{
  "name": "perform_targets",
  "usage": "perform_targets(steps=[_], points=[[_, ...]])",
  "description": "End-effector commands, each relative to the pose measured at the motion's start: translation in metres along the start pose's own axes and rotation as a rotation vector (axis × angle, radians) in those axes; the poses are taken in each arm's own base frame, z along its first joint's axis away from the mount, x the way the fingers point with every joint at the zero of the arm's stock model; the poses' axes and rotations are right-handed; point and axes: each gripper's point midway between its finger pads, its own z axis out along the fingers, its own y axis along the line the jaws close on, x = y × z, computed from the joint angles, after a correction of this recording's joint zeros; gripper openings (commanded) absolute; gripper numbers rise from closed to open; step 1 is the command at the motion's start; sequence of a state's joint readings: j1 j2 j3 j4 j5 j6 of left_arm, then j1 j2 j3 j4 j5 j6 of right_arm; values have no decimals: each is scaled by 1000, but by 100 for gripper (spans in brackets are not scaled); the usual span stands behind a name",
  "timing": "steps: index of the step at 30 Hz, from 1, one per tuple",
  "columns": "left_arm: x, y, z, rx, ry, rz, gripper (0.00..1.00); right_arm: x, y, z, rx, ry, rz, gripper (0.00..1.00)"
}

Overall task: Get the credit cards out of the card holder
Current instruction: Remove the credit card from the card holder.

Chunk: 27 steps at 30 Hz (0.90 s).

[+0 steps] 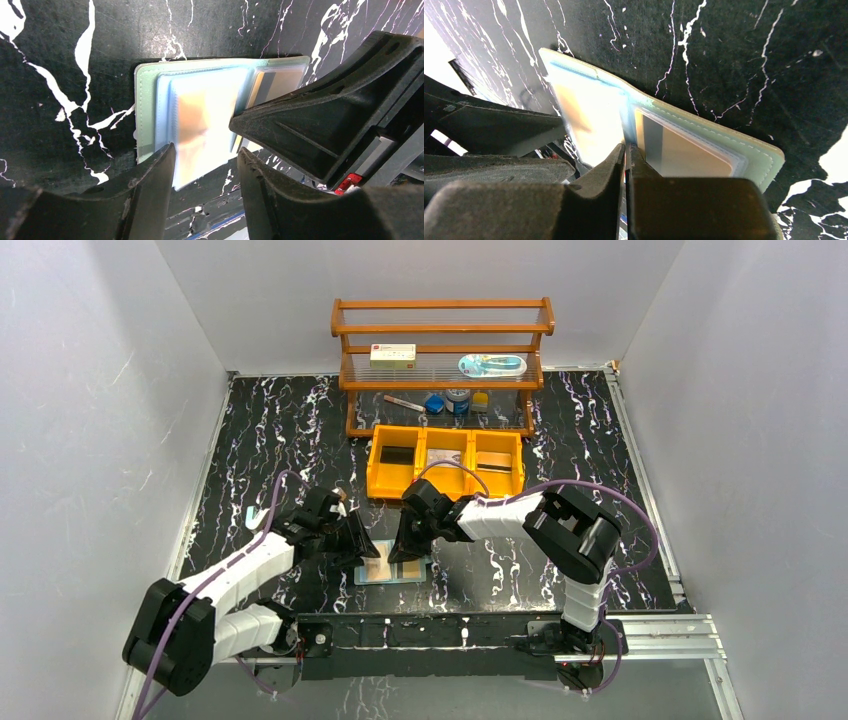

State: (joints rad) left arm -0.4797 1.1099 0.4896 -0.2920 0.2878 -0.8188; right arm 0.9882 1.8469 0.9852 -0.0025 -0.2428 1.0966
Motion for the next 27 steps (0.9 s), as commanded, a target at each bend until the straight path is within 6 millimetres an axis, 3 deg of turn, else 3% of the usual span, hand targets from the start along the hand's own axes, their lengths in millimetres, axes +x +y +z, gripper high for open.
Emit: perform_targets(steps=[1, 6, 15, 27], points=[[-3, 2, -9, -20, -31, -5, 51, 5, -28, 2, 94, 7, 18, 13], [-9, 6, -16, -55, -64, 8, 56, 4, -28, 3, 95, 7, 21, 12], [-5, -9, -9, 32, -26, 20, 48, 4, -28, 3, 97, 8, 21, 12], [-3, -4, -5, 2, -8, -8, 46, 4, -27, 3, 97, 12, 20, 12]])
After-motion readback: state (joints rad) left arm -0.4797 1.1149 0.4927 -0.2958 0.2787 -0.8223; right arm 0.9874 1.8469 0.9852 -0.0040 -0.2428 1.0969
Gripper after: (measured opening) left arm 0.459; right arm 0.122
